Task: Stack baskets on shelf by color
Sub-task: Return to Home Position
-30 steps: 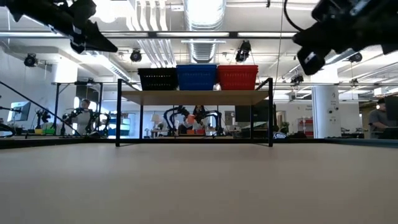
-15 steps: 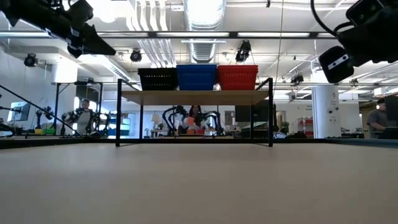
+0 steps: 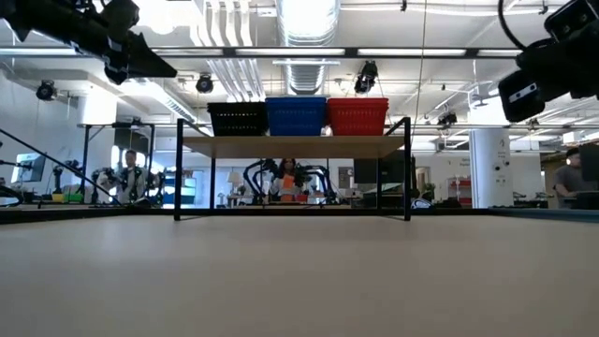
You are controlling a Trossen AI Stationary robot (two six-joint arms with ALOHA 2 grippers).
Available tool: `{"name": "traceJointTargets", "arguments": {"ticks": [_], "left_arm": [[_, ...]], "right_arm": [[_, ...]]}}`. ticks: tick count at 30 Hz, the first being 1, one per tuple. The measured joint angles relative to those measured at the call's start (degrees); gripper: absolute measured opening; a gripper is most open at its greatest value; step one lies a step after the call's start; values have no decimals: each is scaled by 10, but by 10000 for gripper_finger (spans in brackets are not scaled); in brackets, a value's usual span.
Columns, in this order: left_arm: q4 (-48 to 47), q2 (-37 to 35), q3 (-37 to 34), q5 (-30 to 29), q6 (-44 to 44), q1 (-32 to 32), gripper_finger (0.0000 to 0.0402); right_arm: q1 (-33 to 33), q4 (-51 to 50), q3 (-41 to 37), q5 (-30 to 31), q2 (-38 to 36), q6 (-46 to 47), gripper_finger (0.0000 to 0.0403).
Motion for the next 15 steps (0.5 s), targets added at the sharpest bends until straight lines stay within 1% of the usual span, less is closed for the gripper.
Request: {"name": "traceJointTargets", "arguments": {"ticks": [2,4,10,13,15], "left_arm": [[4,0,-4,0,0,0,4],[6,0,-7,0,0,0,4],[25,0,-21,4,-9,0,4],[72,-10,-49,37,-33,0,4],[83,-25,-67,63,-35,0,4]], "right_arm": [[0,-41,0,8,-35,0,9],[0,-35,1,20,-34,-1,9],[-1,-21,-10,26,-34,-28,9],[-1,-19,-10,26,-34,-41,9],[-1,-17,-10,20,-34,-49,9]]}}
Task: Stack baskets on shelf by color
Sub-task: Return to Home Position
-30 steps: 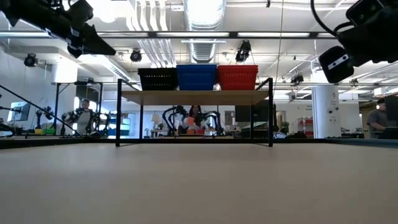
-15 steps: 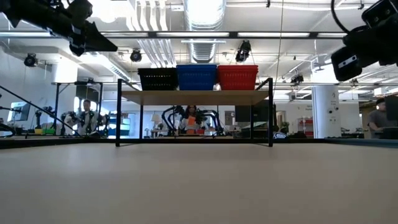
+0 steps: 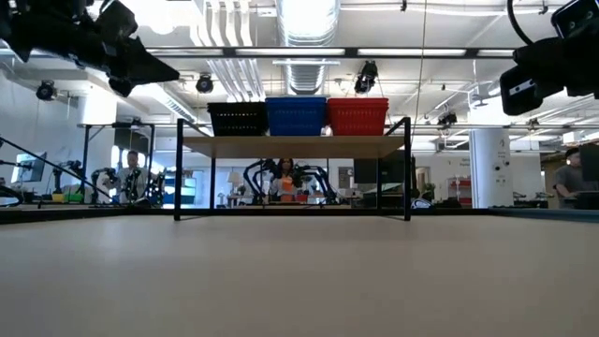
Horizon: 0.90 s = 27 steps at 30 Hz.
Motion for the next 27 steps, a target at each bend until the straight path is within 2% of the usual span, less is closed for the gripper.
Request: {"name": "traceJointTargets", "arguments": {"ticks": [7,13,20,27], "left_arm": [[10,-68,-54,8,-11,0,4],[-6,-133,-60,-3,-5,2,4],[-5,-181,-86,-2,-17,2,4],[31,-217,-145,25,-39,2,4]], "right_arm": [[0,-14,3,-2,6,-10,9],[0,-81,28,-1,0,17,9],[0,-6,0,-1,3,15,9],[0,-8,0,17,1,11,9]]}}
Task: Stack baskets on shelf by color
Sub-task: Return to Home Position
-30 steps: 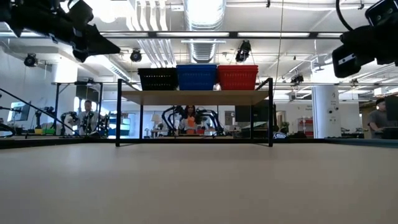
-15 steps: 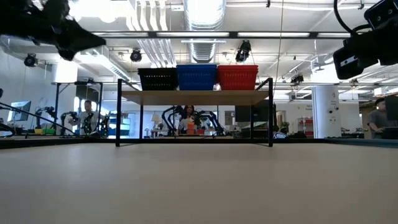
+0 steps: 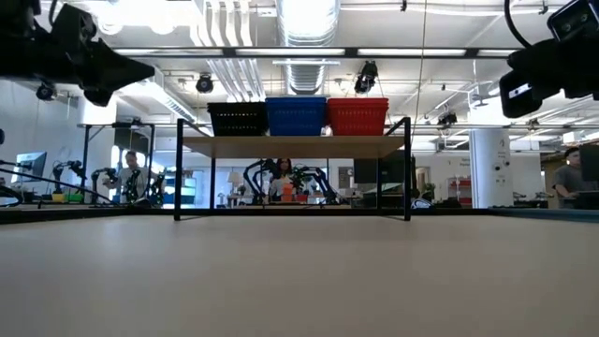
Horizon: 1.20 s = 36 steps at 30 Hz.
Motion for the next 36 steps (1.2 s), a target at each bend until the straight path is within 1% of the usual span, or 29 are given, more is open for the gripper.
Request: {"name": "traceJointTargets", "arguments": {"ticks": [4,10,12,14,18,22,26,29,32,36], "left_arm": [[15,-10,-22,6,-5,-1,4],[60,-10,-61,21,-14,-4,2],[100,-10,-78,22,-15,-10,1],[158,-10,-101,22,-15,-20,1],[178,-9,-106,11,-12,-53,0],[169,-10,-106,-27,9,-95,0],[131,-9,-106,-120,31,-146,0],[131,-9,-106,-181,59,-179,0],[130,-9,-106,-194,75,-195,0],[79,-6,-107,-193,75,-204,0]], "right_arm": [[0,4,0,38,9,-1,9],[0,6,0,40,12,-1,9],[0,8,0,42,12,0,9],[0,9,0,43,11,0,9],[0,11,0,43,12,0,9],[0,11,0,43,11,0,9],[0,12,0,43,12,0,9],[0,12,0,43,12,0,9],[0,13,0,43,12,0,9],[0,13,0,43,12,0,9]]}}
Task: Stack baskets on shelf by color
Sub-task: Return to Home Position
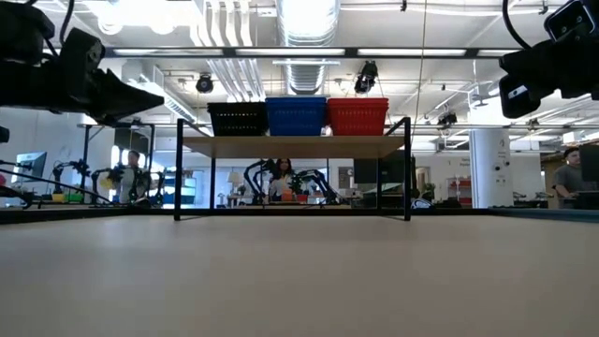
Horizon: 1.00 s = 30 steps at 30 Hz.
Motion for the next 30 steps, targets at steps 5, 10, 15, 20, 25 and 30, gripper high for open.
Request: {"name": "traceJointTargets", "arguments": {"ticks": [5,10,15,20,25,30], "left_arm": [[0,12,0,6,0,0,0],[4,21,-1,6,0,0,0],[5,25,-1,6,0,0,0],[5,26,-1,6,0,0,0],[5,25,-1,6,0,-1,0],[4,4,-1,6,-26,-21,0]], "right_arm": [[0,1,0,0,0,0,9],[0,1,0,0,0,0,9],[0,1,0,0,0,0,9],[0,1,0,0,0,0,9],[0,1,0,0,0,0,9],[0,1,0,0,0,0,9]]}}
